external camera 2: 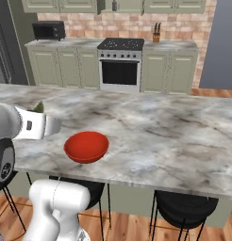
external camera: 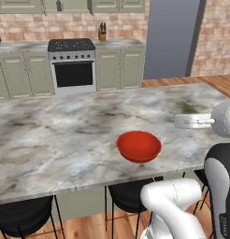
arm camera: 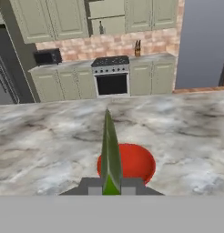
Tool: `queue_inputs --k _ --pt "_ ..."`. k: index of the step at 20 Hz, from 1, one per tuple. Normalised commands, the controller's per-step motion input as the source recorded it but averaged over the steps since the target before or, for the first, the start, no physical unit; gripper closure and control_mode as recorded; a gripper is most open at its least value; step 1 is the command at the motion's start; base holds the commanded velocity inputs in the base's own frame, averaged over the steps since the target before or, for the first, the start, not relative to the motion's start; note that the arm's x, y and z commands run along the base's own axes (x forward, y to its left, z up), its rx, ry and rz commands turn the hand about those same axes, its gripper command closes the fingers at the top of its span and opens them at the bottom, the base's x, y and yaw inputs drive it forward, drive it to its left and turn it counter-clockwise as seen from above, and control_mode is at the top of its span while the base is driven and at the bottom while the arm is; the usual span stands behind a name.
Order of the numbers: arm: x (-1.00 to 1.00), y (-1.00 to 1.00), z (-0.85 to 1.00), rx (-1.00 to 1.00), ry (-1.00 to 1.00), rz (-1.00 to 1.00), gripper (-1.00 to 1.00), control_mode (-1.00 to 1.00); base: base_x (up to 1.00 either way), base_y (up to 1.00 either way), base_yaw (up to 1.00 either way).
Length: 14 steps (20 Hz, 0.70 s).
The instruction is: There is a bowl on the dining counter. Grab a lemon wedge from the fridge and place it in the bowl. Then get the liquor bottle and glass cup from the cabinet and place them next to the bowl.
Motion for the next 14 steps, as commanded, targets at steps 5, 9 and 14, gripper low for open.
queue_inputs --k 5,9,14 --pt "0.42 0.00 -0.35 0.00 0.34 0.19 1.00 -1.00 0.00 0.00 0.00" --pt "0.16 0.00 -0.36 0.00 0.25 0.14 1.00 -1.00 0.00 0.00 0.00" --pt "0.18 0.00 -0.34 0.00 0.23 0.04 1.00 -1.00 0.00 0.00 0.00"
